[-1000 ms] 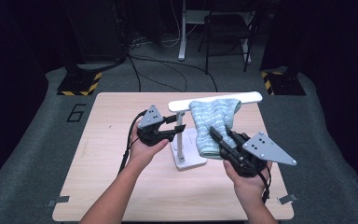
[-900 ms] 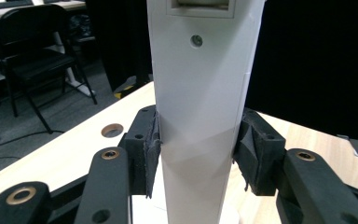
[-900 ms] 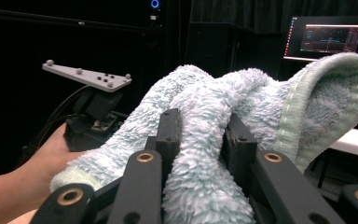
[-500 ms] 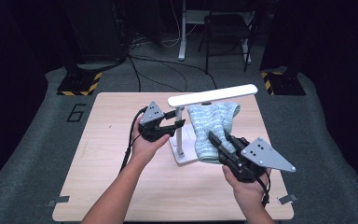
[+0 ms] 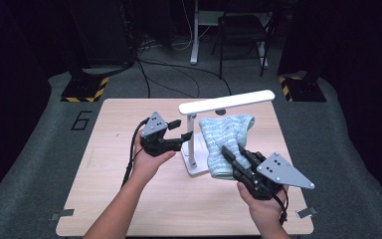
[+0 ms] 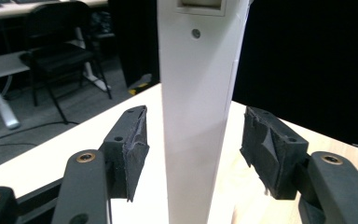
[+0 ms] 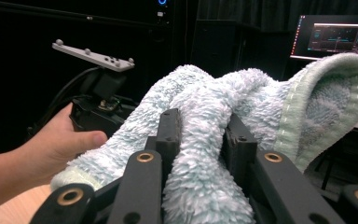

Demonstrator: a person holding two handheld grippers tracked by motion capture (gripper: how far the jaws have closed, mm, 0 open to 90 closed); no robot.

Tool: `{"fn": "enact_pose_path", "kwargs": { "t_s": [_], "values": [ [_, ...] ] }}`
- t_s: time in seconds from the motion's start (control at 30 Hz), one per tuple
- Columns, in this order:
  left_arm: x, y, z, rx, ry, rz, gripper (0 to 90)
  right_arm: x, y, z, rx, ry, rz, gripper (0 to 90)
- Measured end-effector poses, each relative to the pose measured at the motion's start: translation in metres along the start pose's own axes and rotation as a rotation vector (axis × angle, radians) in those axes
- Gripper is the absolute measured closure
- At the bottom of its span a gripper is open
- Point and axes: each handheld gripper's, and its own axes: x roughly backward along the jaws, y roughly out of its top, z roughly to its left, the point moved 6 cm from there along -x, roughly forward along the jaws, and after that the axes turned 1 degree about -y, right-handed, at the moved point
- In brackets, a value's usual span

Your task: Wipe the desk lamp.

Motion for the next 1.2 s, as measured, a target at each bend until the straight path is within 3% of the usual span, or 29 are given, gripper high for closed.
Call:
{"fn": "enact_pose_path", "kwargs": {
  "t_s": [0.3,0.4,0.7,0.87,1.2],
  "values": [
    [0.032,-0.017,0.012,0.056,0.042,-0.011,40.2,-0.003,-0.018,0.013,-0.002,0.039,0.018,71.6],
    [0.043,-0.027,0.014,0.046,0.06,0.001,39.8,-0.007,-0.03,0.019,-0.009,0.055,0.033,71.6],
    [0.078,-0.063,0.018,0.043,0.095,0.009,39.1,-0.015,-0.083,0.024,-0.058,0.073,0.123,71.6],
    [0.089,-0.078,0.021,0.028,0.122,0.039,39.9,-0.027,-0.117,0.033,-0.047,0.08,0.177,71.5],
    [0.103,-0.104,0.034,0.097,0.206,0.051,39.9,-0.05,-0.167,0.043,-0.055,0.093,0.258,71.4]
  ]
}}
